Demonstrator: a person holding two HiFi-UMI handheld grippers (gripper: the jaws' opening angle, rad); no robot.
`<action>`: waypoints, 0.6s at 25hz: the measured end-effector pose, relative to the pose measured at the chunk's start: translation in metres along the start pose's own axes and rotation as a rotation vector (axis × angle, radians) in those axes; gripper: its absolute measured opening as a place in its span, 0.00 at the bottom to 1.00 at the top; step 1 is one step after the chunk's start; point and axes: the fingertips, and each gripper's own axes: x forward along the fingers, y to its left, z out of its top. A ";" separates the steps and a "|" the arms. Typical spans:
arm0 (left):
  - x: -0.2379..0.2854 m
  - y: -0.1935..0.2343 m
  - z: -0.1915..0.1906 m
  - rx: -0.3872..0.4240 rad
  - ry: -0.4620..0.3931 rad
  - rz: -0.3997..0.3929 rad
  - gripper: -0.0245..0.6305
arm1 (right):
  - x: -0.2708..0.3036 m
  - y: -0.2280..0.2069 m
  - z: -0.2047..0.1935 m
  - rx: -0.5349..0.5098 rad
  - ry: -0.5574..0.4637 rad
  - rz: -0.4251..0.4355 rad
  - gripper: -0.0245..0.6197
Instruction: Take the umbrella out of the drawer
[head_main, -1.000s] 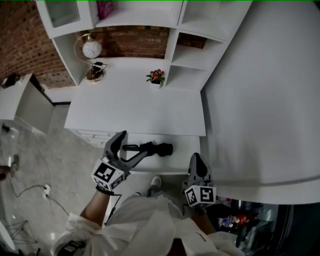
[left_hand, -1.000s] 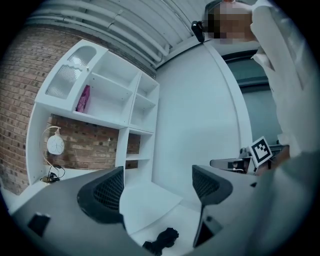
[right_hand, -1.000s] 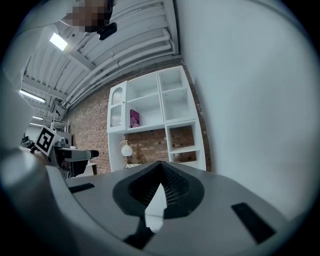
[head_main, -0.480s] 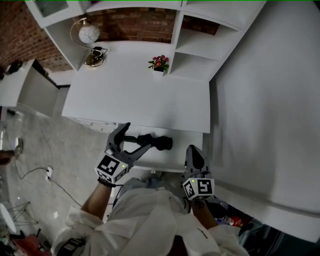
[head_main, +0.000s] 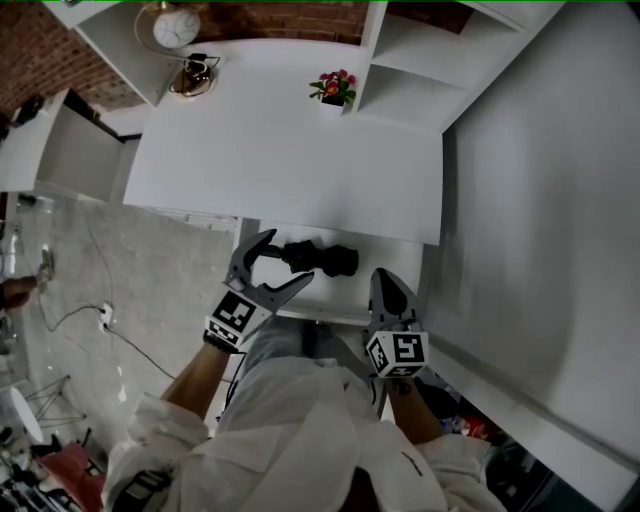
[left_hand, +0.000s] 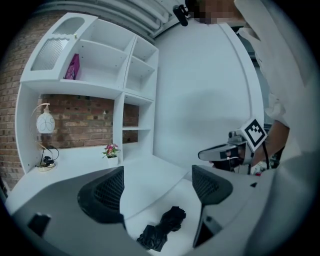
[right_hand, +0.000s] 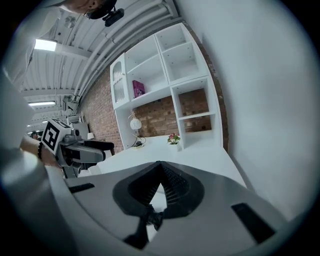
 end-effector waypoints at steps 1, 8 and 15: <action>0.003 0.001 -0.006 0.000 0.007 -0.011 0.67 | 0.004 0.001 -0.003 0.000 0.010 -0.002 0.06; 0.024 0.004 -0.055 0.016 0.088 -0.103 0.67 | 0.029 0.007 -0.035 0.011 0.087 -0.028 0.06; 0.042 0.003 -0.089 0.040 0.133 -0.180 0.67 | 0.051 0.021 -0.068 0.020 0.163 -0.007 0.06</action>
